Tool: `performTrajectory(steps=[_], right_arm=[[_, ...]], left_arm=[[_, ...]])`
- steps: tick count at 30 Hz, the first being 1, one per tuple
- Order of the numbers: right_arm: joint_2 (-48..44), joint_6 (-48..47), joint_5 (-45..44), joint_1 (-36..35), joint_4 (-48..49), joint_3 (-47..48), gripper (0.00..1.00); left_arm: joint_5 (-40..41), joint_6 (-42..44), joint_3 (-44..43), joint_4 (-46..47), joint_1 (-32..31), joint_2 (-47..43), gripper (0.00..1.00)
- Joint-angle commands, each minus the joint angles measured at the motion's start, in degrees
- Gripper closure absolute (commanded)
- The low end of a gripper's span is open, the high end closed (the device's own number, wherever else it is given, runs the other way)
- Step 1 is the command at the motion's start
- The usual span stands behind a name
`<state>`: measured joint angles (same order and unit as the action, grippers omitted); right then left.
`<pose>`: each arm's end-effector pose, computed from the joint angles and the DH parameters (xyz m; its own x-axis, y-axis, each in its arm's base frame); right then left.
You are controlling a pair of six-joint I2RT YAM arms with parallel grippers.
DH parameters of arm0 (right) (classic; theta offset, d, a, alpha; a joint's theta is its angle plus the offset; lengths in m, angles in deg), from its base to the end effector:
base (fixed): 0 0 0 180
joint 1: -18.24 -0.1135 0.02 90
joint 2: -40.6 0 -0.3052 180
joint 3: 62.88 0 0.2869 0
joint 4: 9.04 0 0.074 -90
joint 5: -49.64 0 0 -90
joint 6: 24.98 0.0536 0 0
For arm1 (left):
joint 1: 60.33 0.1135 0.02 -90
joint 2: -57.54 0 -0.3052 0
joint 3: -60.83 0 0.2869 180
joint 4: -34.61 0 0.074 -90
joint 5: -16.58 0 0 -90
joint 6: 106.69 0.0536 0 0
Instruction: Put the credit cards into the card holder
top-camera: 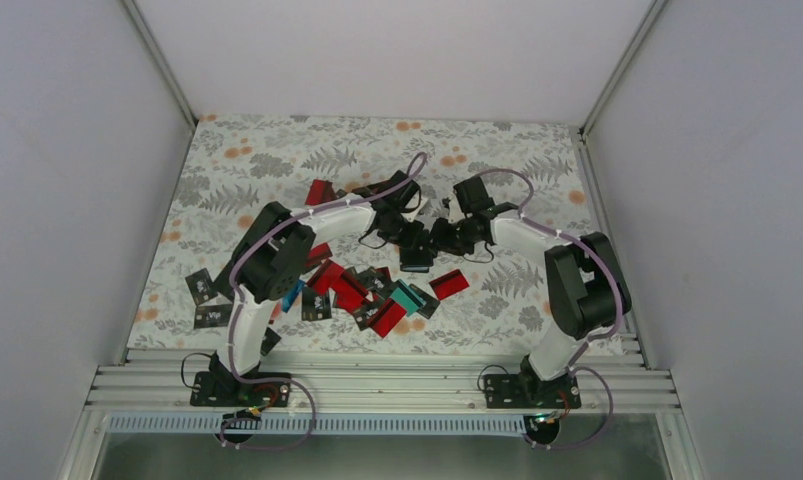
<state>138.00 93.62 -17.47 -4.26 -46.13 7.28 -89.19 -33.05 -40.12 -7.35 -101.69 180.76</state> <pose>0.3319 0.1600 0.1736 -0.9744 0.0737 -0.2125 -0.0476 0.8558 0.5152 0.3711 -0.3462 0.1470 -0.8527 0.3895 -0.3482 0.5049 0.7858 -0.3573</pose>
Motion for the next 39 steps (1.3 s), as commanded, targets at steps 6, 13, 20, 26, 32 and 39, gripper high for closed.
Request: performTrajectory(steps=[6,13,20,26,32,39], right_arm=[[0.42,7.00,-10.31,-4.47,-3.29,2.22,0.66],[3.20,8.03,-17.12,-7.09,-8.54,6.31,0.64],[6.70,8.80,-24.30,-10.39,-13.51,10.96,0.63],[9.26,9.72,-29.03,-12.21,-16.42,13.60,0.63],[9.71,10.88,-28.04,-12.74,-12.56,12.31,0.63],[6.36,12.29,-25.49,-12.74,-7.28,9.21,0.62]], left_arm=[[3.98,-1.57,6.30,-2.28,-0.16,3.70,0.84],[3.65,-1.00,6.79,-1.32,-0.19,3.30,0.84],[3.08,-0.78,6.97,-0.46,-0.13,3.01,0.84],[2.80,-0.54,7.51,0.08,-0.11,2.59,0.84],[1.92,-0.81,8.79,1.29,-0.12,2.15,0.84],[-4.67,-3.73,14.10,7.47,1.71,-1.85,0.84]])
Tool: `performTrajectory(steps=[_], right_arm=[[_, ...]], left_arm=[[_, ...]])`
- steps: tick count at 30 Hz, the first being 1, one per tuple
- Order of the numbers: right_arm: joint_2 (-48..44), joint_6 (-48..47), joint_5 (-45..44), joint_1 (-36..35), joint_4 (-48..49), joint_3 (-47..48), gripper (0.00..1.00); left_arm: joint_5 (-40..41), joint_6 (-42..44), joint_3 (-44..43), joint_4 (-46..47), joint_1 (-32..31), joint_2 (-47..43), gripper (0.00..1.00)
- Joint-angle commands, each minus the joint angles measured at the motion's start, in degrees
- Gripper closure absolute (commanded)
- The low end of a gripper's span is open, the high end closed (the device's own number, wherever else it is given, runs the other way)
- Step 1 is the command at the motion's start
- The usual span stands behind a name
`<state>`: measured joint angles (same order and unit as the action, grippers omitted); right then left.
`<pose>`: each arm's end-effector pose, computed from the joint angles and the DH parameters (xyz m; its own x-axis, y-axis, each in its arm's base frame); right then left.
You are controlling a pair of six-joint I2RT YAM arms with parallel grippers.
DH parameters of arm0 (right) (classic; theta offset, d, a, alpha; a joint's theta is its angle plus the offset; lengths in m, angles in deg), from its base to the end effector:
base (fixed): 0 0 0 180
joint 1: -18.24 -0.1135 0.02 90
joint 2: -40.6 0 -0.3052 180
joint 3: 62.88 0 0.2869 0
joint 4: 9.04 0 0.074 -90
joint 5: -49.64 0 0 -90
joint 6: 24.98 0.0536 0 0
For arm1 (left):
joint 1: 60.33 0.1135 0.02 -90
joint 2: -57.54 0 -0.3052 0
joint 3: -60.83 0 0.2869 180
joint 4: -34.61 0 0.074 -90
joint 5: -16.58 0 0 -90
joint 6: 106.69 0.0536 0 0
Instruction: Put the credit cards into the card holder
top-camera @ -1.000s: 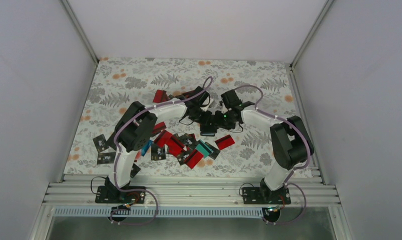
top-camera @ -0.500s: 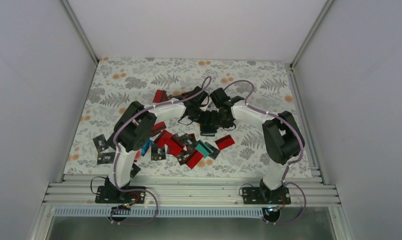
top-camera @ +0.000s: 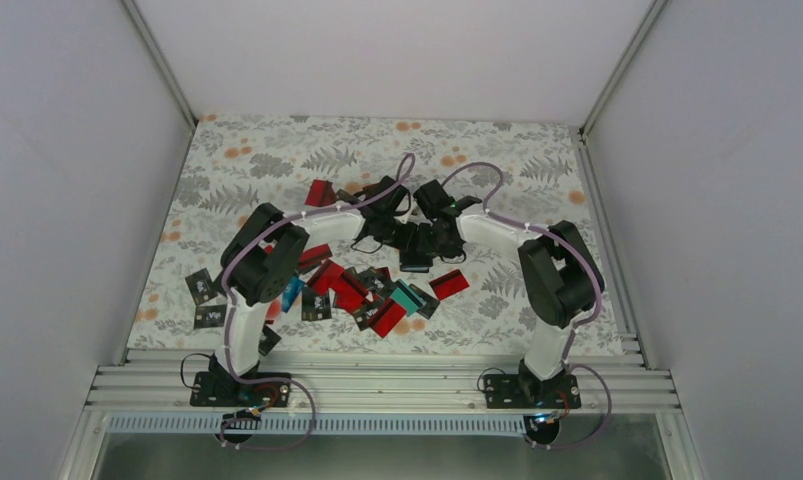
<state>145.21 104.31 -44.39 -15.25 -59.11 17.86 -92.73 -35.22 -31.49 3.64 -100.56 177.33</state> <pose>0.3312 0.2146 0.1702 -0.9586 0.1232 -0.2569 0.0941 0.9880 0.1229 0.3637 -0.3309 0.1399 -0.8525 0.3283 -0.4067 0.4965 0.7521 -0.4335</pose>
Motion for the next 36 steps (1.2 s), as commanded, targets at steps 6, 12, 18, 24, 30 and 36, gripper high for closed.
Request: performTrajectory(steps=[6,12,18,24,30,36], right_arm=[[-2.59,1.91,0.21,-1.78,5.92,-1.88,0.62],[-1.51,1.67,0.26,-1.76,5.84,-1.98,0.63],[-0.48,0.84,0.75,-1.75,5.68,-1.84,0.63],[-0.16,0.04,0.28,-1.81,5.63,-2.85,0.62],[-7.68,-5.06,1.48,-1.62,8.77,-5.32,0.59],[-12.78,-5.95,4.30,0.25,7.41,-4.37,0.57]], left_arm=[[-7.50,-3.36,8.06,0.07,2.78,-0.47,0.84],[-9.36,-3.82,8.69,0.98,3.64,-0.15,0.85],[-10.77,-4.36,9.14,2.20,3.92,0.23,0.85],[-11.94,-5.11,8.57,2.93,3.84,1.22,0.89],[-11.94,-5.31,8.17,1.88,3.65,-2.24,0.89],[-7.42,-4.17,6.44,-2.48,3.49,-6.71,0.83]])
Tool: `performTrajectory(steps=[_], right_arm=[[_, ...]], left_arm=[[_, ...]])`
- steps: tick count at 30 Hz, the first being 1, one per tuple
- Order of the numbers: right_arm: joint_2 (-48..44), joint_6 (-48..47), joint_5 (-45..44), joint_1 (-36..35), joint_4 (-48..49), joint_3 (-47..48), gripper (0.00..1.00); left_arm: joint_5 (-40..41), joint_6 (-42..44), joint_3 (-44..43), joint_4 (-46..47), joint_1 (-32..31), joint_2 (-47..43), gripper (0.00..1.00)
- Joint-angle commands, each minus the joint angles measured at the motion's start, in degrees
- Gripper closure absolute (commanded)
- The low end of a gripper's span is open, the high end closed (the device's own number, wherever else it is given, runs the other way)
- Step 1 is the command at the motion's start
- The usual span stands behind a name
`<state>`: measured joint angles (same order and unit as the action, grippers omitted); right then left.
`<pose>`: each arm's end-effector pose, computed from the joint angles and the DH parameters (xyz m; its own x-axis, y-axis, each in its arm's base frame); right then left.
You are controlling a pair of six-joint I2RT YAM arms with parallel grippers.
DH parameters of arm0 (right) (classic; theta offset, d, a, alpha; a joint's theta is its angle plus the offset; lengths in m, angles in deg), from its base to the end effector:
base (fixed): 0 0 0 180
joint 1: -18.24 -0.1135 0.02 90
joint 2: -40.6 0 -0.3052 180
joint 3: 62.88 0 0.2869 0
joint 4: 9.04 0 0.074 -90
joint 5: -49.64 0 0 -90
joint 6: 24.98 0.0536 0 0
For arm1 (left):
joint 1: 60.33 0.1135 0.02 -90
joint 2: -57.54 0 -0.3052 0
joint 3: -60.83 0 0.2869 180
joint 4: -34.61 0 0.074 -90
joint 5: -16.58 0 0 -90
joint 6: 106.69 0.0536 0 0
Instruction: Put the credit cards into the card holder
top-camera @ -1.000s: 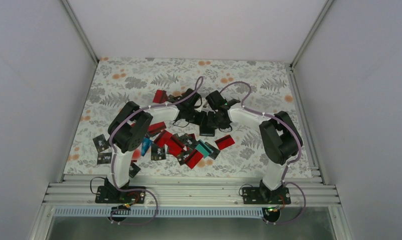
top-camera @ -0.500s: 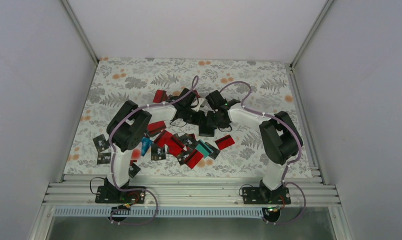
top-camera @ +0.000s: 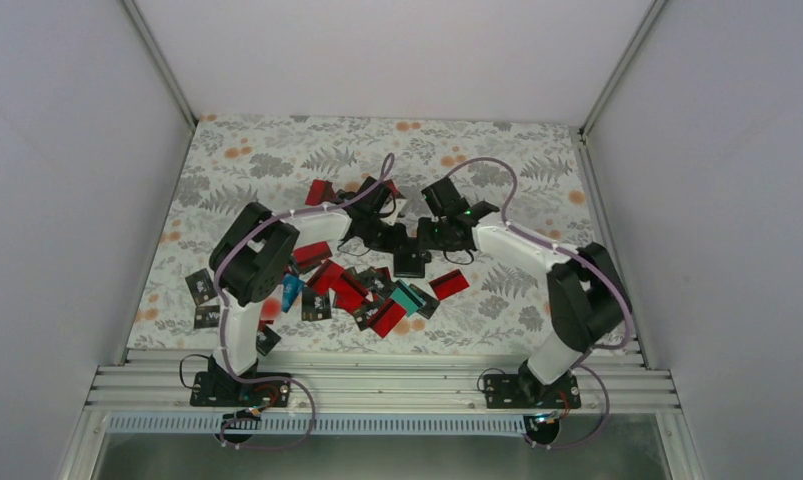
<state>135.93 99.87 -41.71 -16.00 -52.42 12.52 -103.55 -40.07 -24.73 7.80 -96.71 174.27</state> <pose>0.3110 0.2102 0.2056 -0.9226 0.0631 -0.3806 -0.0324 0.9704 0.2394 0.3597 -0.2984 0.1355 -0.9152 0.2479 -0.3178 0.3967 0.6938 -0.6011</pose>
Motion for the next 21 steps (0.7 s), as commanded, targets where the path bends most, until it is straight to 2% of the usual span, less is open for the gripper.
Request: performTrajectory(steps=[1,6,9,14,21], right_arm=[[-3.62,-1.24,2.23,1.21,0.24,1.31,0.57],[-3.51,-0.04,3.89,1.47,-2.08,2.74,0.57],[-2.67,0.92,6.74,1.54,-1.98,2.70,0.58],[1.47,2.02,8.77,1.08,-1.80,3.04,0.60],[5.97,2.40,7.23,0.40,-4.34,5.07,0.61]], left_arm=[[4.60,1.14,-0.05,-7.27,-0.42,-4.83,0.80],[10.36,3.08,4.38,-9.29,-0.35,-11.91,0.67],[11.82,2.68,7.86,-9.15,-0.29,-14.25,0.68],[9.35,0.97,13.63,-3.65,-0.28,-15.78,0.70],[4.57,0.20,14.18,2.08,-0.36,-12.41,0.69]])
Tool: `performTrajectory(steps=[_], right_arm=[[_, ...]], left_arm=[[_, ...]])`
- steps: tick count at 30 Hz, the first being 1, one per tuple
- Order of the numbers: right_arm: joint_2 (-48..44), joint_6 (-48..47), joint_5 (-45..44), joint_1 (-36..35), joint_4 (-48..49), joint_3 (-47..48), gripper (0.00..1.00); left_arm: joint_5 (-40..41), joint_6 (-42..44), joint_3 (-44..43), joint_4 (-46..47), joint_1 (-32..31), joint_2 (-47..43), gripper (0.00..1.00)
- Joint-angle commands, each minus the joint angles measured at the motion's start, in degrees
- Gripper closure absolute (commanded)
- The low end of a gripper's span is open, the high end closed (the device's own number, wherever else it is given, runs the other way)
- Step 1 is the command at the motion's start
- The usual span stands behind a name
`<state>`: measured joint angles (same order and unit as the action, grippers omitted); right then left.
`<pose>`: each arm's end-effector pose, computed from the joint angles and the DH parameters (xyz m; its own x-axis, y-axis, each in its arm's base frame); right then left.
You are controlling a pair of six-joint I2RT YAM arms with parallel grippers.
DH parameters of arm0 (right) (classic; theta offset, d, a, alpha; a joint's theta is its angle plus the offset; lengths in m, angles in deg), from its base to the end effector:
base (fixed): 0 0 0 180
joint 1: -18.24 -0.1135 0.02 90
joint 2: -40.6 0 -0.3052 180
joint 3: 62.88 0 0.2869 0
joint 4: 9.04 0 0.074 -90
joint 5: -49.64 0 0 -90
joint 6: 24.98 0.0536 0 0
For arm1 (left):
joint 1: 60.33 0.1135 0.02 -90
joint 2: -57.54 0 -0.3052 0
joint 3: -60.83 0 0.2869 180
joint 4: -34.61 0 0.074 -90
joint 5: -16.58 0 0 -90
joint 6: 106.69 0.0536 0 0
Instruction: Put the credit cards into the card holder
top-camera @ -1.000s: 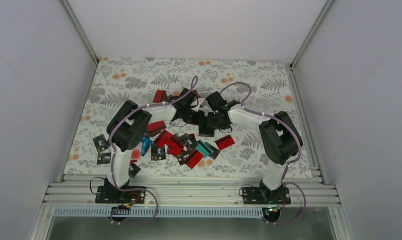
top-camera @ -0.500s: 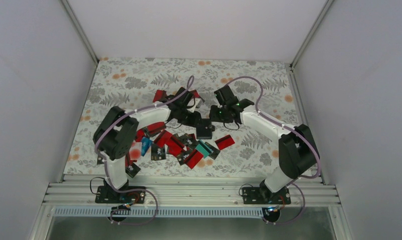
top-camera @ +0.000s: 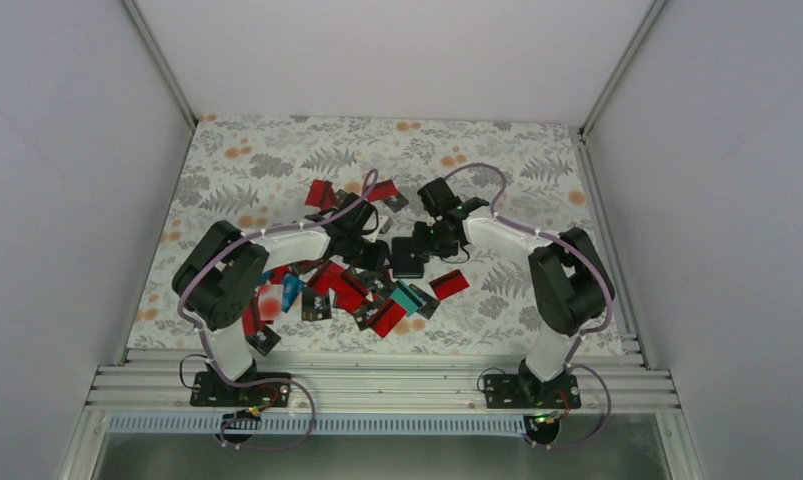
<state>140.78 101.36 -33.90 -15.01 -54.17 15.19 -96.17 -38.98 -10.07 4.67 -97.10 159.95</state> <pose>0.3220 0.2183 0.1886 -0.9656 0.0710 -0.2502 -0.0112 0.9497 0.3128 0.2993 -0.2496 0.1532 -0.9166 0.2483 -0.3134 0.3809 0.7806 -0.4956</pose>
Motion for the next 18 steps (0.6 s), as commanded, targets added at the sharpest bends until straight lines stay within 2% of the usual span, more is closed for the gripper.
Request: performTrajectory(steps=[1,18], right_arm=[[1.60,0.92,-0.79,-0.66,-2.92,2.77,0.61],[8.19,0.85,-7.10,-3.25,-9.81,8.71,0.65]], left_arm=[[-3.32,-0.98,-0.50,5.67,0.04,2.32,0.69],[-5.84,-1.36,-1.63,8.84,-0.65,5.63,0.69]])
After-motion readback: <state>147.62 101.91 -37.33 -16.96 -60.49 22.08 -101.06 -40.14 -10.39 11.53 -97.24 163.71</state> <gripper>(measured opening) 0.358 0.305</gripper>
